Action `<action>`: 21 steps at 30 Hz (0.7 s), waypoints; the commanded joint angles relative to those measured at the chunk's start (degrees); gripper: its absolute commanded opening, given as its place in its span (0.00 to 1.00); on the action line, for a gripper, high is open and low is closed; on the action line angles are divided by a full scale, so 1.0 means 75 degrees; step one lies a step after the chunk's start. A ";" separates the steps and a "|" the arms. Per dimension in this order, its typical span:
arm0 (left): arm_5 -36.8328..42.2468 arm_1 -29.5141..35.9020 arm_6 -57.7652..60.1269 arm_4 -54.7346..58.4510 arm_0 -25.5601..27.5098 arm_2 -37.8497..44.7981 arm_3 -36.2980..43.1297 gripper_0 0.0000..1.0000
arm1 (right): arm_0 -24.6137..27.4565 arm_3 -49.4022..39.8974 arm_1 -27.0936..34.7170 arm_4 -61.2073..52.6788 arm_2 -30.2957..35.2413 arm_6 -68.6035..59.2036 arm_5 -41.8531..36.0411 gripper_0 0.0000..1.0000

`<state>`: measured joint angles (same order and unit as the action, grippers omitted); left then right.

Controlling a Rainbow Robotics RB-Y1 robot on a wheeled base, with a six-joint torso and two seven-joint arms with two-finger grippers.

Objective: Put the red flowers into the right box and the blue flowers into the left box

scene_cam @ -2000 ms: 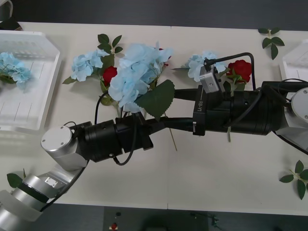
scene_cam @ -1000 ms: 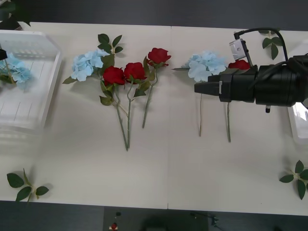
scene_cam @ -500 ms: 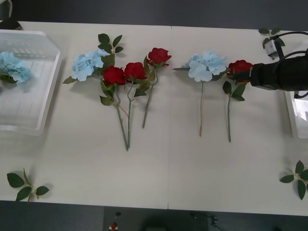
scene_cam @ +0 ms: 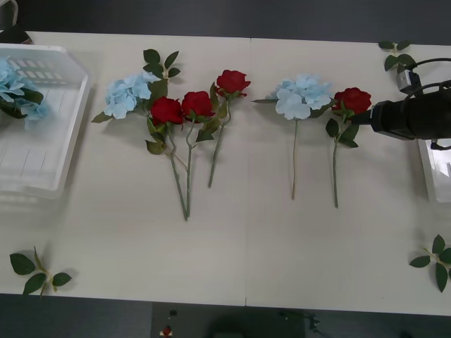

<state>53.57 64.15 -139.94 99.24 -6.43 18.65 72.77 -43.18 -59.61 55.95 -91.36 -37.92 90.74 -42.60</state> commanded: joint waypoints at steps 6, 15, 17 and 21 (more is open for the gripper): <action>0.0662 0.0178 0.2744 -0.0236 -0.1593 -0.1913 0.1570 1.00 | -0.0312 0.0027 -0.0804 0.1295 0.0064 -0.1715 0.0407 1.00; 0.0650 -0.1393 0.6459 -0.2674 -0.2460 -0.3401 0.2859 1.00 | -0.0711 0.0542 -0.1484 0.2643 0.0064 -0.2770 0.0419 1.00; 0.0662 -0.1897 0.6998 -0.3213 -0.2448 -0.3460 0.2930 1.00 | -0.0781 0.0636 -0.1601 0.2900 0.0064 -0.2969 0.0419 1.00; 0.0615 -0.3033 0.8018 -0.4608 -0.2237 -0.3495 0.2941 1.00 | -0.0875 0.0800 -0.1823 0.3486 0.0064 -0.3379 0.0395 1.00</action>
<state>58.31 44.46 -82.52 69.11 -23.99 -7.78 93.66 -47.73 -53.81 42.68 -67.12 -37.92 68.91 -39.75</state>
